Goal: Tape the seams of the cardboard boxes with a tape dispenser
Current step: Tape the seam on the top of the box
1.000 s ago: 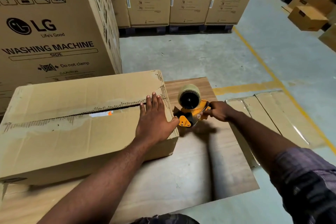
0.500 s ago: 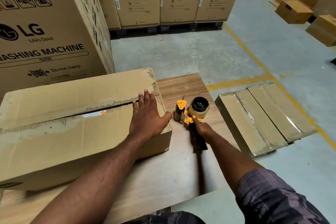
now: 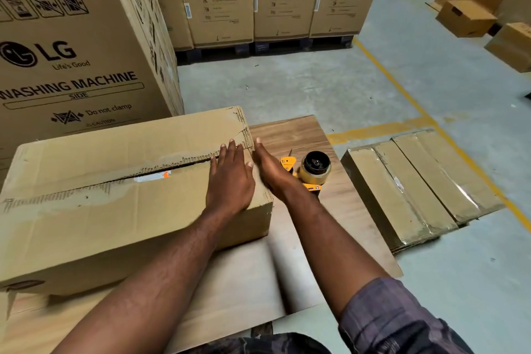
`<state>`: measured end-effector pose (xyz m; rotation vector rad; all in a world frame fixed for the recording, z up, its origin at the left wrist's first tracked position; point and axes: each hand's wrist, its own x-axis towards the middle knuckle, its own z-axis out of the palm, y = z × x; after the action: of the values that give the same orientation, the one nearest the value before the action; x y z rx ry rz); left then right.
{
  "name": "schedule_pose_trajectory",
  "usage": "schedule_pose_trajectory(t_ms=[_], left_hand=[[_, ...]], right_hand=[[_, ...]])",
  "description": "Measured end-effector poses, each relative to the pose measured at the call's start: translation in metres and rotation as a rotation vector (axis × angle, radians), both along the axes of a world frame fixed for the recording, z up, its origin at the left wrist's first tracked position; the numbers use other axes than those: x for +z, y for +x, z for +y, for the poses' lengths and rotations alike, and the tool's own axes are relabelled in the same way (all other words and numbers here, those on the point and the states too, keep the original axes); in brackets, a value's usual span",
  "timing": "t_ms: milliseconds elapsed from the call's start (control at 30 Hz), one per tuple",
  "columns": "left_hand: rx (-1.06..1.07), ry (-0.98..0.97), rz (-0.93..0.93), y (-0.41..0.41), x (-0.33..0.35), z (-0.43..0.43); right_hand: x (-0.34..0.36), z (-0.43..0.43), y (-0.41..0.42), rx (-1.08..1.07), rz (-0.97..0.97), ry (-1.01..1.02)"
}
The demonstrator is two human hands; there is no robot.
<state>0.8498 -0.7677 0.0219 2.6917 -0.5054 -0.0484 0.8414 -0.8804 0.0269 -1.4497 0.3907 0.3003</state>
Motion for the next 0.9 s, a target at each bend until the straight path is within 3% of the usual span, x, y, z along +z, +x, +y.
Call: schedule_pose_trajectory(t_ms=[133,233,300,500,633,700,800,900], left_hand=[[0.013,-0.024,-0.002,0.0,-0.003,0.001],[0.014,-0.03,-0.007,0.001,-0.003,0.0],[0.02,-0.038,-0.008,0.002,-0.003,0.0],[0.032,-0.062,-0.018,0.001,-0.003,-0.001],[0.007,-0.061,-0.017,0.002,-0.003,0.003],[-0.022,-0.093,-0.024,0.001,-0.001,0.008],[-0.123,0.015,-0.029,0.004,-0.001,0.015],[-0.239,0.126,-0.048,0.009,0.0,0.034]], right_hand=[[-0.032,-0.024,0.0,0.127,0.156,-0.146],[0.0,-0.023,0.012,-0.044,0.023,-0.354],[0.017,-0.015,0.016,-0.101,-0.075,-0.315],[0.001,0.004,0.003,-0.008,0.084,-0.459],[0.021,0.016,0.011,-0.188,-0.236,-0.62],[0.029,0.029,0.008,-0.046,-0.377,-0.652],[0.021,0.035,0.007,0.2,-0.331,-0.746],[0.015,0.034,0.009,0.261,-0.316,-0.892]])
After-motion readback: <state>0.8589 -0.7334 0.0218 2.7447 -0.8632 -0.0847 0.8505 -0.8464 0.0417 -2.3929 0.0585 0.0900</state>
